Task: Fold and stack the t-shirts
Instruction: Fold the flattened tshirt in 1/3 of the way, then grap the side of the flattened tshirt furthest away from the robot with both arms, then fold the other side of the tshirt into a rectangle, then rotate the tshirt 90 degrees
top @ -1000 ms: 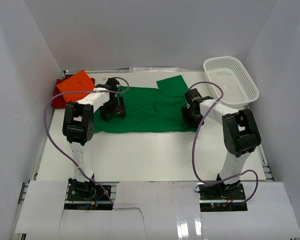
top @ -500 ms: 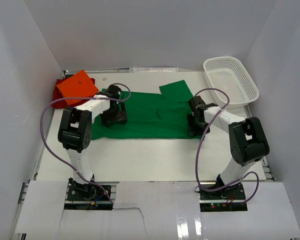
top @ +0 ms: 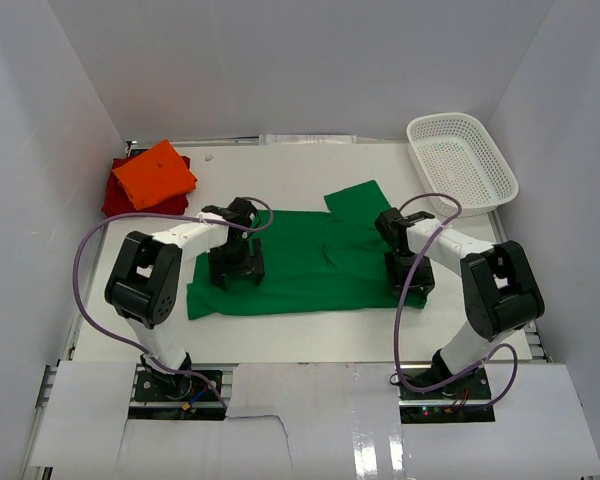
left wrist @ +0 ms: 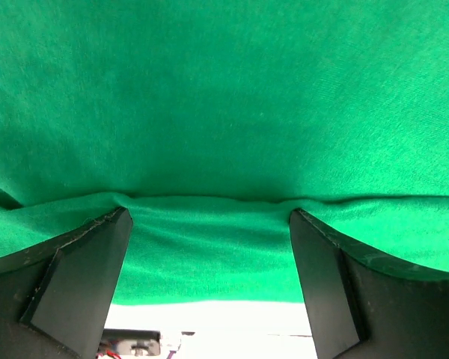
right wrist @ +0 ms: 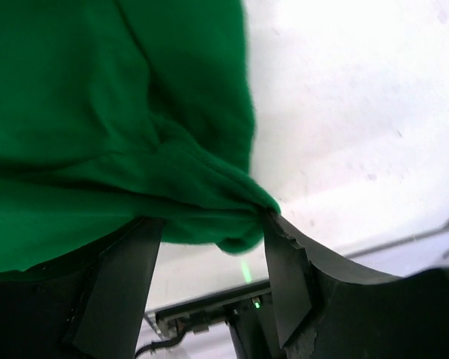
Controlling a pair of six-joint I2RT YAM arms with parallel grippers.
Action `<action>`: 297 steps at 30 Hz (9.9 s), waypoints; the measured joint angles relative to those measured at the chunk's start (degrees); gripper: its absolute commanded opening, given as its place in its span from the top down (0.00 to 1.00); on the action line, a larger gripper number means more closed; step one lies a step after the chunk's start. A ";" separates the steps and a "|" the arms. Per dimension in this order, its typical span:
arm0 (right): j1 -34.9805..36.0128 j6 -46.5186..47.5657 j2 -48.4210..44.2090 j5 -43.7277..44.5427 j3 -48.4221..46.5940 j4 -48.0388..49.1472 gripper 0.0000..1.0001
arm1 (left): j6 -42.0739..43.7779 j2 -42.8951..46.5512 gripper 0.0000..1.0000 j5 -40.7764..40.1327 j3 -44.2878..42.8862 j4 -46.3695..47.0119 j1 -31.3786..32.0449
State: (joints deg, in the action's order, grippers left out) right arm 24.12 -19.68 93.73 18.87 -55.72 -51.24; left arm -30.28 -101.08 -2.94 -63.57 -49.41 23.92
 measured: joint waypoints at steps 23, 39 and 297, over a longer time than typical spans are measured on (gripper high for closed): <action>-3.65 6.86 22.14 -0.24 -51.91 -4.74 0.55 | 3.85 -12.09 0.02 4.61 -42.14 -4.70 -10.05; -15.72 9.29 43.95 -19.34 -69.11 8.41 0.40 | 4.79 -26.18 0.02 -0.81 -51.04 -3.04 -17.07; -10.67 5.25 22.71 -26.64 -27.45 14.27 0.92 | -10.73 8.33 0.30 -2.60 9.35 14.58 -14.58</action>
State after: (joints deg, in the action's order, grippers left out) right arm 13.45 -14.44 116.44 -7.77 -83.18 -36.97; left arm -41.01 -92.75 -5.54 -54.22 -34.83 9.34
